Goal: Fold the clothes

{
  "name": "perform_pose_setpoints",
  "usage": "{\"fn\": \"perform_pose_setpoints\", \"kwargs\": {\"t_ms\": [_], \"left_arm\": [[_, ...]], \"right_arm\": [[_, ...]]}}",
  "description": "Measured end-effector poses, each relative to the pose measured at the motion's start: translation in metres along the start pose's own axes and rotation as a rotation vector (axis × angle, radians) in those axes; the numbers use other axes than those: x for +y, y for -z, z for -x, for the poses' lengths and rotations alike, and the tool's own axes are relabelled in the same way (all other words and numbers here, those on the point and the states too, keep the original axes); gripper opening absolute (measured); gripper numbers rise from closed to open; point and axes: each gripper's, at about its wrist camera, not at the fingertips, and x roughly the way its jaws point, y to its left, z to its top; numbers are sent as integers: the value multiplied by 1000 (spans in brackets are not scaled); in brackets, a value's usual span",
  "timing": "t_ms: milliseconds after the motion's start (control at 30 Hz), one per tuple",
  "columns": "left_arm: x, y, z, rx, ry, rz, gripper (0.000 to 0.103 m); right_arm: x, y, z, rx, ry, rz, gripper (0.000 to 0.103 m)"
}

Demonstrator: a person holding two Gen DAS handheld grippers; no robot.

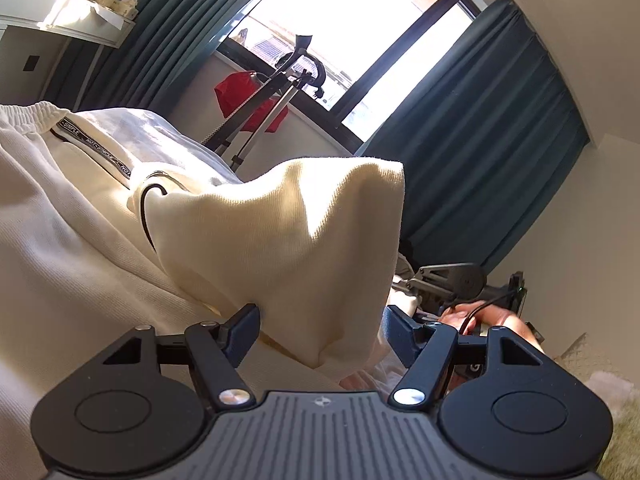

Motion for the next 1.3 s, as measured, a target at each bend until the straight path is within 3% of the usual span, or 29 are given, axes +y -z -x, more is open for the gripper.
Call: {"fn": "perform_pose_setpoints", "kwargs": {"t_ms": [200,433,533,700,767,867,1033,1200,1300], "left_arm": [[-21,12,3,3,103,-105,69],[-46,39,-19,85,71,-261,69],[-59,53,-29,108,60,-383,70],[-68,79,-45,220,38,-493,70],[-67,83,-51,245,31,-498,70],[-64,84,-54,254,24,-484,70],[-56,74,-60,257,12,-423,70],[-48,64,-56,240,-6,-354,70],[-45,56,-53,206,-39,-362,70]], "right_arm": [[50,-78,58,-201,24,197,13],[23,-177,158,-506,119,311,13],[-33,-200,189,-540,227,278,13],[-164,-204,224,-460,399,78,13],[-215,-196,239,-473,411,-54,14],[-256,-180,251,-463,348,-117,14],[-262,-155,261,-492,273,-99,14],[-238,-165,281,-585,177,29,7],[-250,-170,285,-613,187,-21,7]]}}
